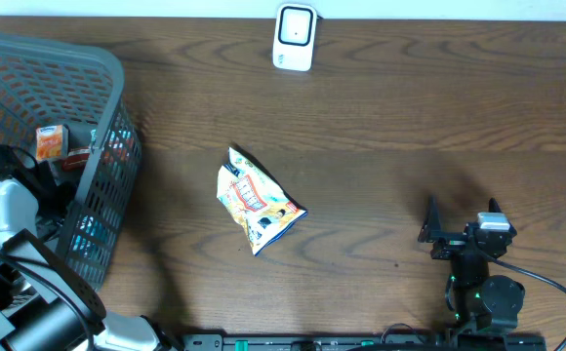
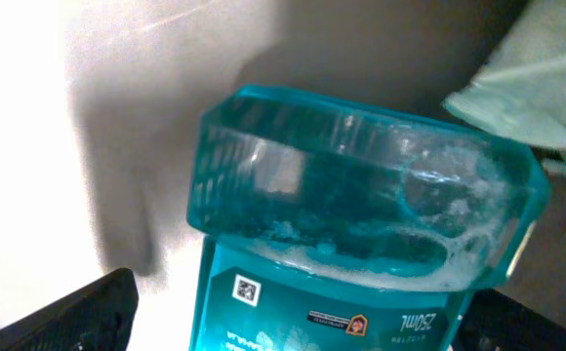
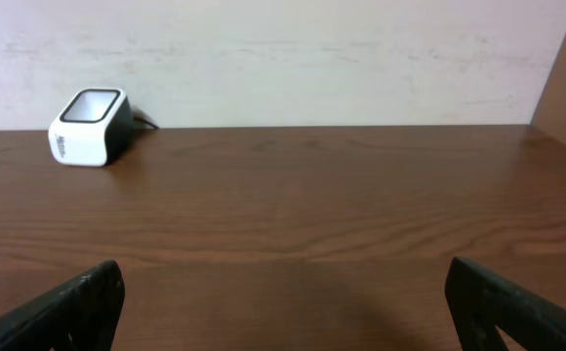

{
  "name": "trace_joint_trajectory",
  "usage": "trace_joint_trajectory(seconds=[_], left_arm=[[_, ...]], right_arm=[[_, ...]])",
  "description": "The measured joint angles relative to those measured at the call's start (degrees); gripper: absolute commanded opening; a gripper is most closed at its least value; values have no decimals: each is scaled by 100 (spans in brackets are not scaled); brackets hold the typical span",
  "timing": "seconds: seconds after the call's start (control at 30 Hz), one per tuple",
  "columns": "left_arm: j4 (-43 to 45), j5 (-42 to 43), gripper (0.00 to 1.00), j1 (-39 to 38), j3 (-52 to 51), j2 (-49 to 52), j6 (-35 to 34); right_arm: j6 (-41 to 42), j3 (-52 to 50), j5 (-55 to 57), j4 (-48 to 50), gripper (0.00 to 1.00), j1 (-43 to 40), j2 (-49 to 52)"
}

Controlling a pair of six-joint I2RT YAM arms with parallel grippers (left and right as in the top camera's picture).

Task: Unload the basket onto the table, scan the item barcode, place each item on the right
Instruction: 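Move the left gripper back into the basket toward the teal mouthwash bottle, then grasp the teal Listerine bottle cap with the left gripper and lift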

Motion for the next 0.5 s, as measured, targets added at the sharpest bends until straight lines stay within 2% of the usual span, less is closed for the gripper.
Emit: trace_joint_trajectory(seconds=[0.2, 0.5], left_arm=[[-31, -42, 98, -2, -20, 0, -472], [186, -63, 97, -4, -313, -79, -706]], right_arm=[[2, 0, 0, 0, 99, 0, 0], [0, 0, 0, 0, 99, 0, 0]])
